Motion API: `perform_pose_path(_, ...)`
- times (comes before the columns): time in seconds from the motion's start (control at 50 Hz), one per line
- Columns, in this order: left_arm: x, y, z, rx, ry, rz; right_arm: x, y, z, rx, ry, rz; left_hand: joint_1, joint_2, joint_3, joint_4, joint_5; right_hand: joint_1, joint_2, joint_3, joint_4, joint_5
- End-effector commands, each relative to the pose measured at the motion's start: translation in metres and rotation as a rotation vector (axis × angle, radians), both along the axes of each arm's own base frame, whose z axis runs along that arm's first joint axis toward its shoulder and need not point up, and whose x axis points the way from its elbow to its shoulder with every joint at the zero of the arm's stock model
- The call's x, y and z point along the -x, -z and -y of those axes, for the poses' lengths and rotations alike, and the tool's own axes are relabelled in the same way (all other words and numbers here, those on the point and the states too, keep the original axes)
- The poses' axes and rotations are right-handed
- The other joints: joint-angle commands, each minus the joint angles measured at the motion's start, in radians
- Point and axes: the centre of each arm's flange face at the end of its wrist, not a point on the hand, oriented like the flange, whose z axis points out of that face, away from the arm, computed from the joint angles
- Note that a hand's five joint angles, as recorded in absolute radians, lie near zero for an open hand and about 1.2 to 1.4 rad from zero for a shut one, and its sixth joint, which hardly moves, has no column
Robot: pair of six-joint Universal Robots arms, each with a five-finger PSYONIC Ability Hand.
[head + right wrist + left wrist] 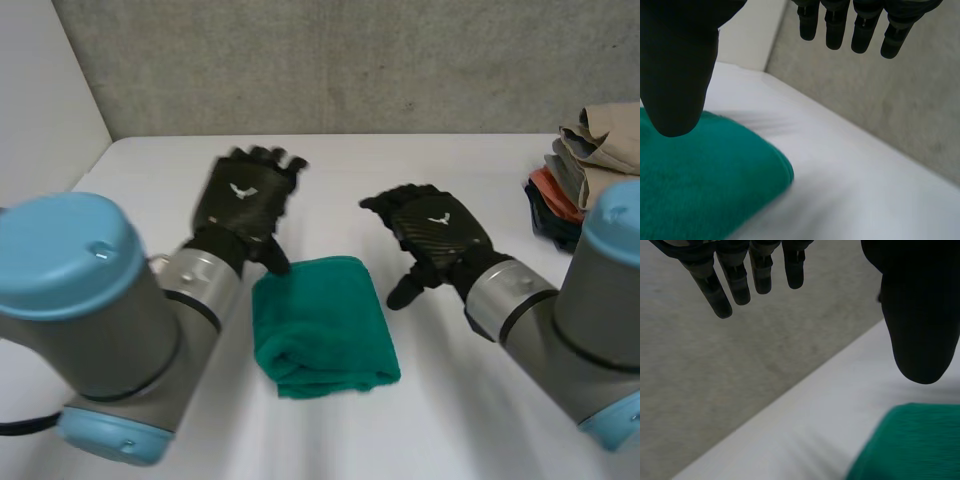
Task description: Fold the laundry.
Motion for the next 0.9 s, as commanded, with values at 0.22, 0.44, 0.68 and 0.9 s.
perform_pose_path(0.22,-0.003,0.099,-0.026,-0.266,-0.015,0.243,-0.028,0.066,0.011,-0.274,-0.069,-0.138,0.037,0.031,0.027,0.031,0.014,-0.053,-0.039,-0.037,-0.033,-0.047)
perform_pose_path(0.44,-0.010,0.107,-0.025,-0.324,-0.024,0.316,-0.021,0.073,0.017,-0.127,-0.049,-0.324,0.040,0.034,0.029,0.034,0.017,-0.053,-0.039,-0.037,-0.033,-0.047)
perform_pose_path(0.68,0.001,0.040,-0.005,-0.130,0.036,0.232,-0.026,0.044,-0.015,0.064,-0.065,-0.292,-0.007,-0.013,-0.017,-0.013,-0.030,-0.053,-0.039,-0.037,-0.033,-0.047)
perform_pose_path(0.9,0.024,-0.024,0.007,-0.023,0.423,0.094,-0.034,0.072,-0.087,0.179,-0.212,-0.258,0.037,0.031,0.027,0.031,0.014,-0.053,-0.039,-0.037,-0.033,-0.047)
